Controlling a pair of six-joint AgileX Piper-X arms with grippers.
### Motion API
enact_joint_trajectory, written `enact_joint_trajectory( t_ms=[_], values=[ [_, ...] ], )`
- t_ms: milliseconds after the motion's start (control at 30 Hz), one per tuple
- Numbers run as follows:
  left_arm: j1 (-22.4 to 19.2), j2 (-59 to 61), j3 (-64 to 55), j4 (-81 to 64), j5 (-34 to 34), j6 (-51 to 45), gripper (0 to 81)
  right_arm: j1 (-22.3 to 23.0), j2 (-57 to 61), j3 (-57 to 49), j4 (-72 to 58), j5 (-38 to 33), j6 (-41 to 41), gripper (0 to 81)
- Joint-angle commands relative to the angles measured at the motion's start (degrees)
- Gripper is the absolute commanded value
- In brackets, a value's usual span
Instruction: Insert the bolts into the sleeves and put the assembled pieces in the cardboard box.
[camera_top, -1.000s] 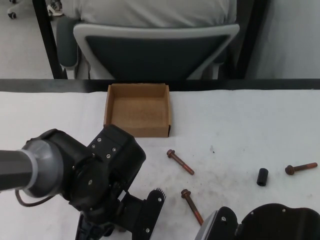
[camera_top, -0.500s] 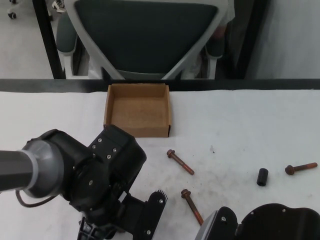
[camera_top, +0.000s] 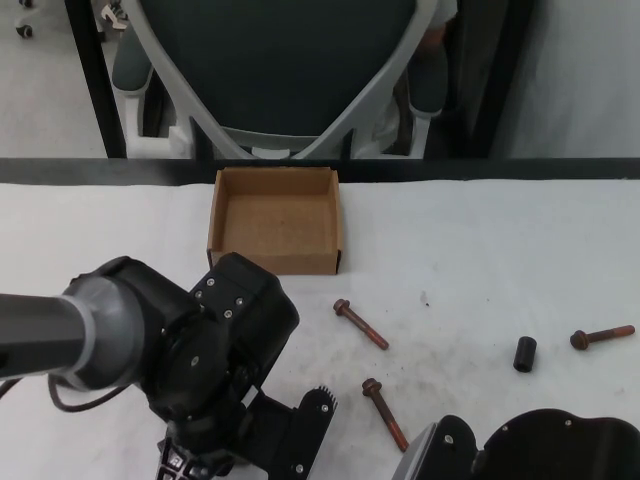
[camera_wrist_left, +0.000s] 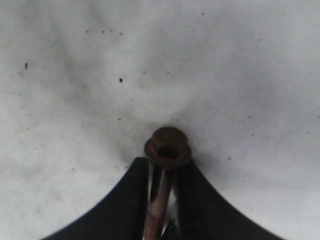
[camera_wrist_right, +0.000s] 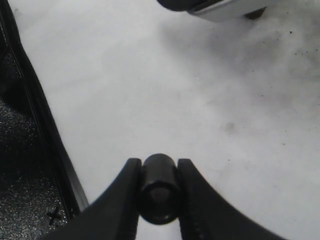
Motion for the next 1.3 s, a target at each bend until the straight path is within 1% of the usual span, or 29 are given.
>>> enact_joint_trajectory(
  t_ms=[0, 67, 233, 333, 467, 600, 733, 800, 967, 1133, 1267],
  values=[
    [0.2, 3.1, 0.7, -1.4, 0.0, -0.4, 5.0, -0.2, -0.7, -0.1, 0.1, -0.1, -0.5, 0.2],
    [0.2, 3.1, 0.7, -1.3, 0.0, -1.1, 0.1, -0.2, -0.7, -0.1, 0.1, -0.1, -0.5, 0.2],
    [0.2, 2.7, 0.3, 0.2, 0.8, -4.5, 0.8, -0.2, -0.7, 0.0, 0.1, -0.1, -0.5, 0.2],
    [0.2, 1.1, -1.2, 3.7, 3.5, -9.2, 0.8, -0.2, -0.7, 0.0, 0.1, 0.2, -0.8, 0.2],
    [0.2, -2.9, -2.4, 5.1, 10.3, -16.5, 0.8, -0.2, -0.7, 0.0, 0.1, 1.6, -0.8, 0.2],
    [0.2, -8.2, -2.5, 5.1, 14.4, -22.5, 0.8, -0.2, -0.7, 0.0, 0.1, 2.5, -0.8, 0.2],
    [0.2, -13.9, -2.4, 4.3, 24.4, -32.1, 0.8, -0.2, -0.7, 0.0, 0.1, 5.9, -0.8, 0.2],
    [0.2, -17.2, -1.7, 2.4, 26.9, -35.8, 0.8, -0.2, -0.7, 0.0, 0.1, 7.6, -0.8, 0.2],
    [-0.1, -26.1, 2.8, -4.5, 28.9, -43.0, 0.8, -0.2, -0.7, 2.3, -3.7, 9.1, -0.4, 0.2],
    [-0.1, -37.3, 12.5, -16.8, 28.8, -53.4, 0.8, -0.1, -0.7, 7.1, -14.5, 9.3, 1.2, 0.2],
    [-0.1, -46.0, 21.2, -28.2, 28.6, -60.8, 0.8, 0.7, -0.7, 8.8, -21.0, 9.3, 1.6, 0.2]
  ],
)
